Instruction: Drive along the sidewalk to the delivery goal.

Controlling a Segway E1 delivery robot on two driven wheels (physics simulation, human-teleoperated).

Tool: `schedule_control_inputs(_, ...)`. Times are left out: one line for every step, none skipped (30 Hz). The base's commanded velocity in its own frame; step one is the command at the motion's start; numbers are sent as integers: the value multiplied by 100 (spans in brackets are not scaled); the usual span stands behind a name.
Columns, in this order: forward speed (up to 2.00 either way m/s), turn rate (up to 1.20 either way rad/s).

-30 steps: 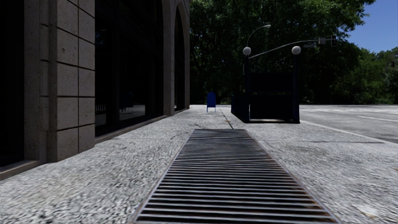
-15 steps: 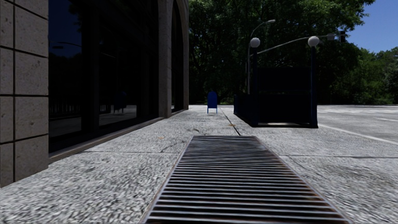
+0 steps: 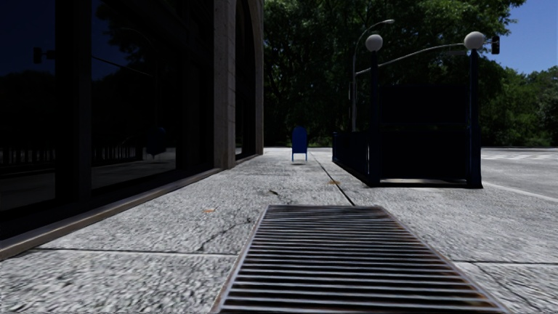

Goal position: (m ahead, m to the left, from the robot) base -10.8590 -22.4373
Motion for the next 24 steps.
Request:
schedule_control_inputs(200, 0)
schedule_control_inputs(200, 0)
schedule_control_inputs(200, 0)
schedule_control_inputs(200, 0)
schedule_control_inputs(200, 0)
schedule_control_inputs(200, 0)
schedule_control_inputs(200, 0)
schedule_control_inputs(200, 0)
schedule_control_inputs(200, 0)
schedule_control_inputs(200, 0)
schedule_control_inputs(200, 0)
schedule_control_inputs(200, 0)
schedule_control_inputs(200, 0)
schedule_control_inputs(200, 0)
schedule_control_inputs(200, 0)
schedule_control_inputs(200, 0)
schedule_control_inputs(200, 0)
schedule_control_inputs(200, 0)
schedule_control_inputs(200, 0)
schedule_control_inputs(200, 0)
schedule_control_inputs(200, 0)
schedule_control_inputs(200, 0)
schedule_control_inputs(200, 0)
schedule_control_inputs(200, 0)
